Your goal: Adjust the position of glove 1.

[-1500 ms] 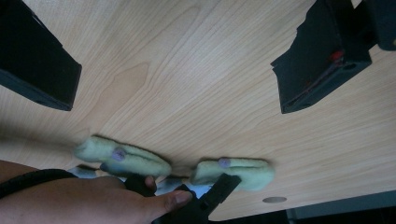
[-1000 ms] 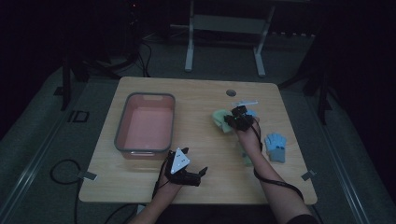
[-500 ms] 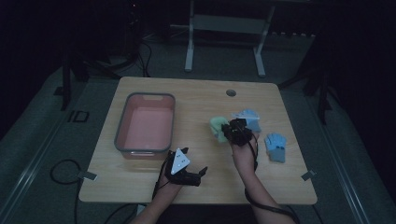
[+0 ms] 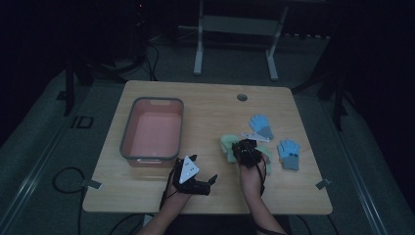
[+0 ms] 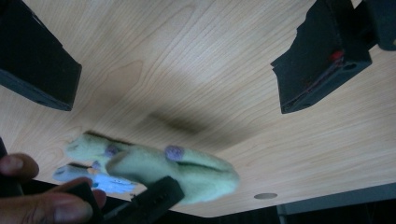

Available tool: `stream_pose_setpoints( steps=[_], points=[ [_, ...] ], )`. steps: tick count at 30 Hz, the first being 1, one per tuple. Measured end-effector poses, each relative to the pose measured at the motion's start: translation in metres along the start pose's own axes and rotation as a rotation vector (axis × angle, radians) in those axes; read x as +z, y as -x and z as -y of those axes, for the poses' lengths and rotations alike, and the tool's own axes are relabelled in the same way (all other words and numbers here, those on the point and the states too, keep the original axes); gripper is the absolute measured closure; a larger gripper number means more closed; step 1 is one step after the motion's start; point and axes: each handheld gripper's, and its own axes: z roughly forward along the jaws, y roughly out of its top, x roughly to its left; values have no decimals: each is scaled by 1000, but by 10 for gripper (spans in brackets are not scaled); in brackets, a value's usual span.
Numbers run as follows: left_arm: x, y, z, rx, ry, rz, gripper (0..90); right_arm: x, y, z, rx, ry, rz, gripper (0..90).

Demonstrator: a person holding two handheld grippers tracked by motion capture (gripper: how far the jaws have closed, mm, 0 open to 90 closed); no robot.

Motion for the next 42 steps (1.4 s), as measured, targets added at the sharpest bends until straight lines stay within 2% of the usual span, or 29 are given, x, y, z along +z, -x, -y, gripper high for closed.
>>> stream_pose_setpoints(
  steps=[5, 9, 11, 13, 15, 18, 20, 23, 25, 30, 32, 35, 36, 40, 42],
  points=[
    [0, 0, 0, 3, -1, 2, 0, 7, 3, 12, 39, -16, 20, 855],
    [0, 0, 0, 3, -1, 6, 0, 13, 5, 20, 46, -22, 46, 853],
    [0, 0, 0, 2, 0, 7, 0, 19, 5, 27, 35, -34, 64, 844],
    [0, 0, 0, 3, -2, 9, 0, 25, 5, 34, 41, -42, 59, 837],
    [0, 0, 0, 3, -2, 10, 0, 25, 4, 34, 24, -39, 64, 831],
    [0, 0, 0, 4, -5, 13, 0, 25, 6, 34, 30, -37, 48, 795],
    [0, 0, 0, 5, -6, 14, 0, 24, 6, 34, 13, -36, 40, 730],
    [1, 0, 0, 5, -7, 19, 0, 22, 9, 28, 0, -41, -10, 665],
    [1, 0, -1, 7, -9, 21, 0, 19, 13, 22, -29, -41, -49, 636],
    [1, 0, -1, 9, -8, 22, 0, 9, 29, 10, -80, -15, -62, 634],
    [1, 0, -1, 10, -9, 23, 0, 7, 34, 7, -115, -25, -69, 618],
    [1, 0, -1, 9, -9, 21, 0, 3, 43, 2, -140, -25, -93, 615],
    [1, 0, -1, 9, -8, 20, 0, 2, 46, 1, -156, -22, -87, 610],
    [1, 0, 0, 6, -6, 20, 0, -3, 61, -4, -159, -15, -111, 606],
    [1, 0, 0, 5, -5, 19, 0, -6, 70, -5, -189, -15, -109, 612]
  ],
)
